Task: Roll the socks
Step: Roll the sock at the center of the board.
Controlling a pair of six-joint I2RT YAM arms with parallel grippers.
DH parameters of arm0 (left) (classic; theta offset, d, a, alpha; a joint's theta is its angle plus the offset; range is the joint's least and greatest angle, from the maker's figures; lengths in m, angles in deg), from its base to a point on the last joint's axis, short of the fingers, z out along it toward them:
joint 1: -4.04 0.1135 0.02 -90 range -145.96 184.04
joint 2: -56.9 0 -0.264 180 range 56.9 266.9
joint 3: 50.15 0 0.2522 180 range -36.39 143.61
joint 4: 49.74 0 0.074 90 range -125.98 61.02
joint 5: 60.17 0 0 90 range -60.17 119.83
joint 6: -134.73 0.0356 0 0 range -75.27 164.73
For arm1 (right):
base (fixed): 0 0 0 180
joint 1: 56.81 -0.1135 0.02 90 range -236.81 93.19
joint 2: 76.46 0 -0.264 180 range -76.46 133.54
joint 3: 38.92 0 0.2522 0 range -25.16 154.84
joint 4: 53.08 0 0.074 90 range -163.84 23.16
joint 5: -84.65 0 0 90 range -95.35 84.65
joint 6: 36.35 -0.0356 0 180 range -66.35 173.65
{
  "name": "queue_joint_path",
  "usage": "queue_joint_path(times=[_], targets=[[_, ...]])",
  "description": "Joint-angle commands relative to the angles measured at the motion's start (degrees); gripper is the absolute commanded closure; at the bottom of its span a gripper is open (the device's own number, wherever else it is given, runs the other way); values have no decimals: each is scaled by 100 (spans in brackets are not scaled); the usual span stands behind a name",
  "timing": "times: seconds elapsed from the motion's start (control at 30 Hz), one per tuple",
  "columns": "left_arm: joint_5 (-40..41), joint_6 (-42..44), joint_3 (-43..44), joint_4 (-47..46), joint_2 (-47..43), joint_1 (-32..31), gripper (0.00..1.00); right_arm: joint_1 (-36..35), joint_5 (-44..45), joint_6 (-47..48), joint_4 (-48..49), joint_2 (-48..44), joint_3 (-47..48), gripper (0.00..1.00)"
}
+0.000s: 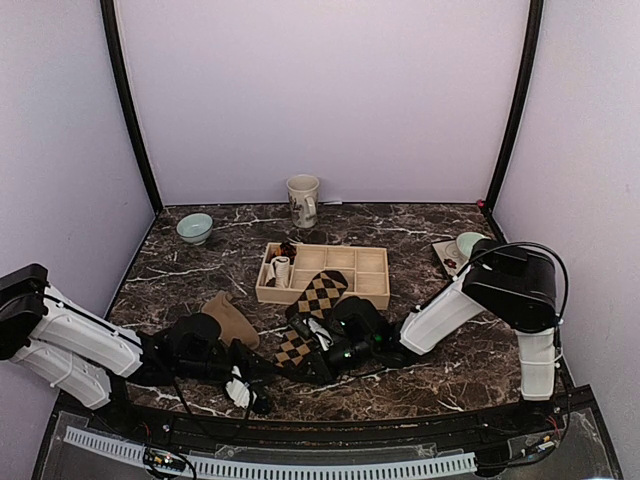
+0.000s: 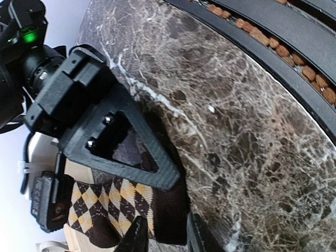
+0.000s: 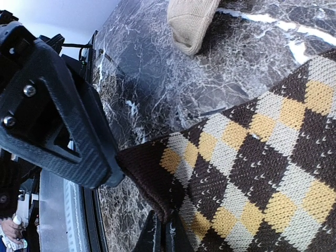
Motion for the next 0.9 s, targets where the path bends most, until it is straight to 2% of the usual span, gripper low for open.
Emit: queue_joint_path(times=[0.0,0.17,0.4,0.67,0.87], targets=[[-44,398,-183,-126,25,-26,71,58,3,67,-1014,391,-264,100],[-191,972,-626,-651,-81,-23,71,89,-108,62,-983,479,-182,100],[277,873,-387,-1197,566,-24,71,89,-176,74,-972,535,-144,100],[-99,1357,-703,-1544,477,-21,70,124,-165,19,-911,524,-156,100],[-25,1480,-656,-2030,825,-26,70,124,-210,-87,-805,584,-133,100]])
